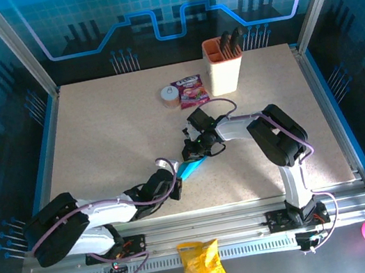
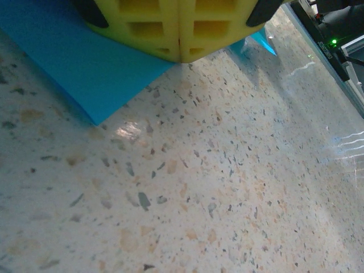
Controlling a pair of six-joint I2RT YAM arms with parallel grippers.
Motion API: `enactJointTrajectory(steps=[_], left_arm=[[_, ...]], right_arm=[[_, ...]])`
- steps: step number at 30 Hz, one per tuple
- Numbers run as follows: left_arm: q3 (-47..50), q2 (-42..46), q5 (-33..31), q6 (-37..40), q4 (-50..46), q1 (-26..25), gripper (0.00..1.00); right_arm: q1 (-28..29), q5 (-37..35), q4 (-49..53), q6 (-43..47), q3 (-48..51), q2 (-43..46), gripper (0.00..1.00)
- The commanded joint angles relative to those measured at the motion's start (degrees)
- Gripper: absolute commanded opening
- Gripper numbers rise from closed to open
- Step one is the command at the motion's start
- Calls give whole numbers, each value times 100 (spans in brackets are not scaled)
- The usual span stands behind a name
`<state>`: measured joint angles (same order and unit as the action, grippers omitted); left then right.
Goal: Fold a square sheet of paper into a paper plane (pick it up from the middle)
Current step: Fold the wing for the fifth time at the center of the table.
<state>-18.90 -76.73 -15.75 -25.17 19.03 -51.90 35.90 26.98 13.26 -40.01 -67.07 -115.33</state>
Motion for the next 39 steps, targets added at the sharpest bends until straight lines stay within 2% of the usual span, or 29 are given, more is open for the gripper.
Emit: enactJointTrajectory(steps=[1,11,14,18,21,24,30,34,39], left_arm=[[-171,203,-1,173,-152,52,0],[-143,130,310,145,-88,53,0],[-106,79,402,92,-13,57,0],[-85,35,507,15,46,57,0],[-88,2,570,-32,83,57,0],[-96,-33,616,-101,118,54,0],[-64,-114,690,-331,300,35,0],[-35,-178,627,-544,428,-63,0],[-42,-212,394,-740,487,-295,0]], right_arm=[[-30,-706,600,81,379,-585,0],[-84,-582,678,87,251,-489,0],[-135,-534,854,134,72,-215,11],[-224,-508,1104,160,-177,318,38],[-283,-551,1251,147,-270,822,48],[-320,-657,1333,73,-127,1361,52],[-262,-1344,1523,-423,680,2618,56],[170,-2004,1701,-1133,1260,3185,59],[634,-2369,1524,-1901,1636,3289,62]])
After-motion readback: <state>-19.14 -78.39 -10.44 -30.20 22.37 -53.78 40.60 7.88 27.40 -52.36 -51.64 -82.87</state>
